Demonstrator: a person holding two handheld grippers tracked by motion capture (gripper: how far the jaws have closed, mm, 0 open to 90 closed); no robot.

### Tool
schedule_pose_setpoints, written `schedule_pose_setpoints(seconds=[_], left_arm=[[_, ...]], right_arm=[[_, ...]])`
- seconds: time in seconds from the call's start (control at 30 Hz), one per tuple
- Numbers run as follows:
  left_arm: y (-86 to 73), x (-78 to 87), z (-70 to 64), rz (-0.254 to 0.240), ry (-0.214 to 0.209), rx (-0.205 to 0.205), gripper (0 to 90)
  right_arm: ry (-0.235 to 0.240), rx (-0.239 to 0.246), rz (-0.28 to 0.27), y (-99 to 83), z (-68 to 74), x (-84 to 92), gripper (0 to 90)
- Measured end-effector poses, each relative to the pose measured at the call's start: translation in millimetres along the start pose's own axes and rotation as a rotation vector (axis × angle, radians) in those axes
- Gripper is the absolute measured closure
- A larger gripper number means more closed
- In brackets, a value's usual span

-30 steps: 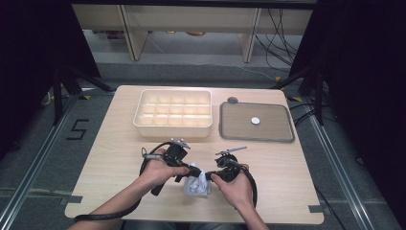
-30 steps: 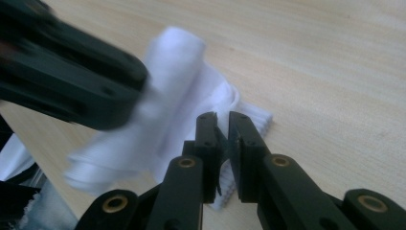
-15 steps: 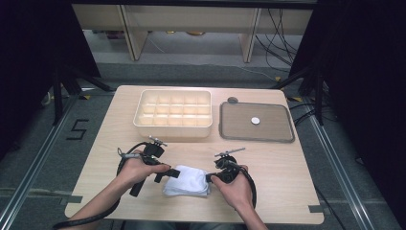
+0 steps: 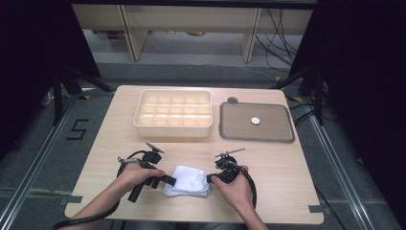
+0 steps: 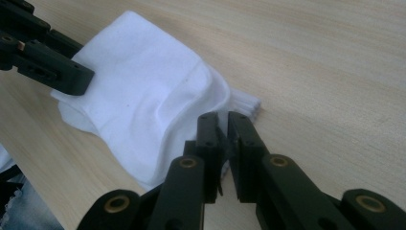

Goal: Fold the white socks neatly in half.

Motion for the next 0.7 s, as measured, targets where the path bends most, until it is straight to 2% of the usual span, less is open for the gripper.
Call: schedule_pose_setpoints(seconds=[0.1, 0.23, 0.4, 0.5, 0.53, 0.6, 0.63, 0.7], left_arm=[[0.4, 0.3, -0.5, -0.007, -0.015, 0.017, 79.4], [2.1, 7.0, -6.3, -0.022, -0.036, 0.004, 80.8], [5.5, 18.3, -21.9, -0.043, -0.057, -0.037, 79.4], [7.5, 20.6, -34.3, -0.059, -0.072, -0.048, 78.8], [8.3, 20.4, -38.1, -0.064, -0.079, -0.05, 78.8], [9.8, 19.7, -43.3, -0.06, -0.078, -0.073, 80.3], [10.6, 18.6, -45.4, -0.057, -0.072, -0.083, 81.1], [11.8, 13.1, -51.2, -0.075, -0.085, -0.059, 82.2]], right_arm=[[-0.002, -0.012, 0.011, -1.0, 0.5, -0.3, 83.9], [0.002, -0.015, 0.009, -2.4, -0.7, -1.6, 83.9], [-0.002, -0.006, 0.007, -2.6, -0.8, -2.4, 83.9], [-0.001, -0.007, 0.009, -2.6, 1.3, -3.8, 84.0], [0.008, -0.045, 0.02, -2.9, 5.1, -3.7, 83.9], [0.013, -0.049, 0.025, -2.6, 6.0, -4.0, 83.9], [-0.001, -0.001, 0.01, -2.2, 1.9, -5.0, 83.9], [0.001, -0.003, 0.009, -2.1, 2.4, -5.0, 84.0]])
Point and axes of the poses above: each handheld gripper's, and its own axes: x roughly backward along the jaws, y roughly out of its top, z roughly to its left, the point moved 4 cm from there along -x, roughly forward along the jaws, and after that the axes turned 10 degrees about x, right-handed, at the moved point
